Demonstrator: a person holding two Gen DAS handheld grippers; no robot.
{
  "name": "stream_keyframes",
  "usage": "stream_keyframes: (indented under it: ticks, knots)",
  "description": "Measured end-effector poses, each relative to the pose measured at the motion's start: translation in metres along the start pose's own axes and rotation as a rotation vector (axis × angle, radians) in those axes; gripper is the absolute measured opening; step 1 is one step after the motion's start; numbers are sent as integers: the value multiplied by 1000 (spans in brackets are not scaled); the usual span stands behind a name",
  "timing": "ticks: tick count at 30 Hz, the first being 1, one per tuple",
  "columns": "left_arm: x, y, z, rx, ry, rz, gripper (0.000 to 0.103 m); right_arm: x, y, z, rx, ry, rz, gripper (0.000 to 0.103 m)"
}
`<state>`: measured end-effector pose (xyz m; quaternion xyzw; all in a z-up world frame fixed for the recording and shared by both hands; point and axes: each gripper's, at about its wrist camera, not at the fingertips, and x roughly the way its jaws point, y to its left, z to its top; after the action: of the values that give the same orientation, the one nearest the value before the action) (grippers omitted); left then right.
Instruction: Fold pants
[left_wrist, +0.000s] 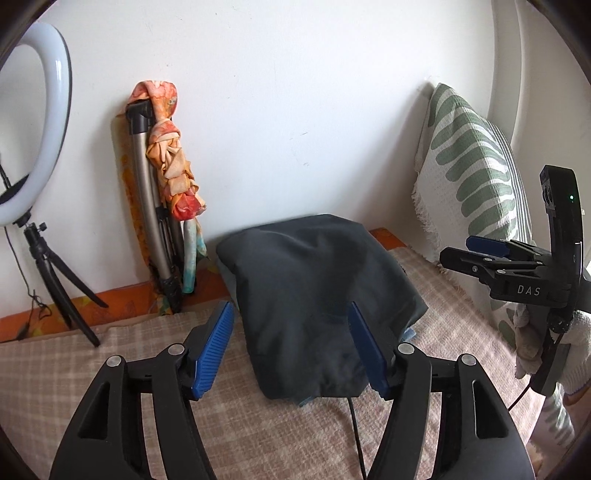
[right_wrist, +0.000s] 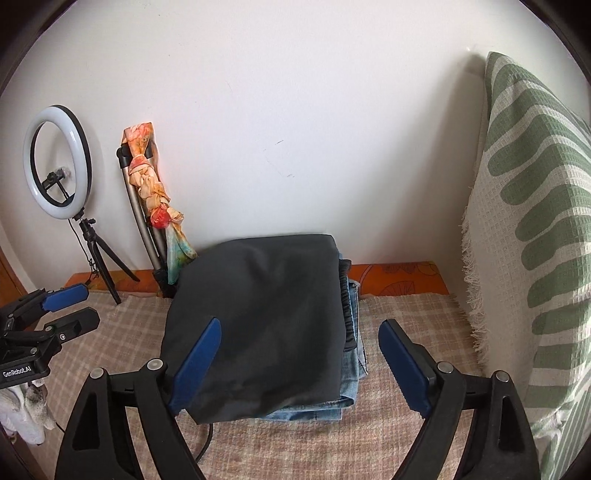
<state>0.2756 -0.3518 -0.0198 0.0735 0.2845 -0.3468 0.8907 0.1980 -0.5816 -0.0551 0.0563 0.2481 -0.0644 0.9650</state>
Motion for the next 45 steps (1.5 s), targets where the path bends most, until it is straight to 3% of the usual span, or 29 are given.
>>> stream_keyframes:
  ticks: [5,13,21,34,45]
  knots:
    - [-36,-3,-14,-10,-24,7,68,-39,18,-18,-14,-52,-45,103]
    - [-91,-11,-50,-10,-61,30,80,-81,46,-55,6,-63,-68,103]
    - [-126,-21,-89,-11,-78,42,82,-103,73,-97,20,-58,-83,103]
    - [-139,-4,-135,-52,-72,97,82,-115,94,-132,52,-95,-140,103]
    - [-128,12,-155,-73,-38,148,82,-92,105,-148,13,-55,-151,103]
